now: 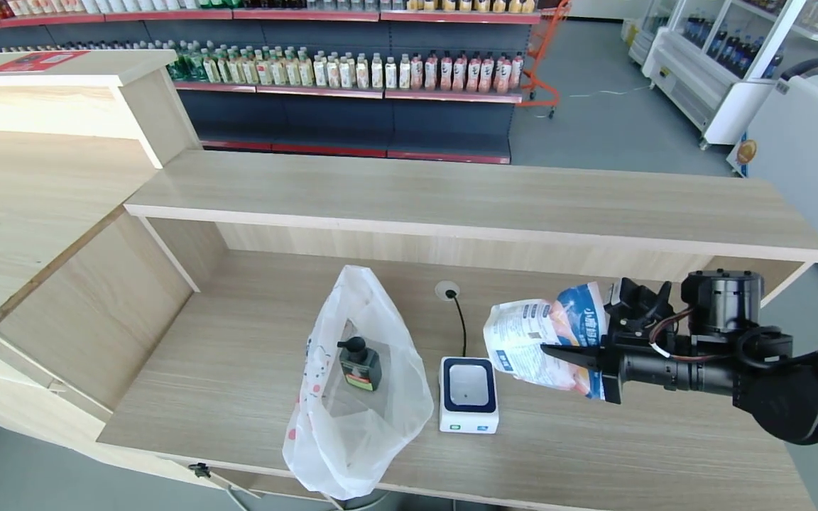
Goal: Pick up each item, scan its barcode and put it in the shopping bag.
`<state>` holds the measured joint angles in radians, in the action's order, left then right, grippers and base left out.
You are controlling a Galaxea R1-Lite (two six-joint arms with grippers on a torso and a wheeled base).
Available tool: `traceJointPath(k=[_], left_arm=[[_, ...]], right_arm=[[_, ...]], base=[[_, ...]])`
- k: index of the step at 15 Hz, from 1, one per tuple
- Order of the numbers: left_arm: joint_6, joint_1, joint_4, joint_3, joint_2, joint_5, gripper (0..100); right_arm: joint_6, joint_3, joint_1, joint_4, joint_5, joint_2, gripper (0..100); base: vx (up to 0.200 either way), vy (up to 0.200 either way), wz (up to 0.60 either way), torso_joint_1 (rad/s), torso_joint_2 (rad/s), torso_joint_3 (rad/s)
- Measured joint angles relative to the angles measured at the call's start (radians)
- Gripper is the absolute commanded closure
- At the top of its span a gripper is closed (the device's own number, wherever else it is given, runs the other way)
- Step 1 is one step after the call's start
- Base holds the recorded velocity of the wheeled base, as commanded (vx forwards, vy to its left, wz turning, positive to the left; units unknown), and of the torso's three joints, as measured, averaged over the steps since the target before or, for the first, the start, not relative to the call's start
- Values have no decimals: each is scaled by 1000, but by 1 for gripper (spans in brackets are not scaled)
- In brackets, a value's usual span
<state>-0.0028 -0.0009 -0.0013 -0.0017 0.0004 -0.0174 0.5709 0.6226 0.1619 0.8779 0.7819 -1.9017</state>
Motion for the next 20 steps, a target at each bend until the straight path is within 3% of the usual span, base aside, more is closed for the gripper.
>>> traceJointPath(k=[3, 9, 15, 20], left_arm=[[0, 1, 0, 0, 0, 0, 0], [0, 1, 0, 0, 0, 0, 0], [0, 1, 0, 0, 0, 0, 0], [0, 1, 0, 0, 0, 0, 0]], right_arm=[[56, 6, 4, 0, 5, -34, 100], [422, 52, -7, 10, 149, -158, 100], [526, 97, -10, 11, 158, -256, 100], [537, 146, 12, 15, 188, -305, 100]], base=[[0, 0, 0, 0, 0, 0], [0, 0, 0, 0, 0, 0], [0, 0, 0, 0, 0, 0], [0, 0, 0, 0, 0, 0]])
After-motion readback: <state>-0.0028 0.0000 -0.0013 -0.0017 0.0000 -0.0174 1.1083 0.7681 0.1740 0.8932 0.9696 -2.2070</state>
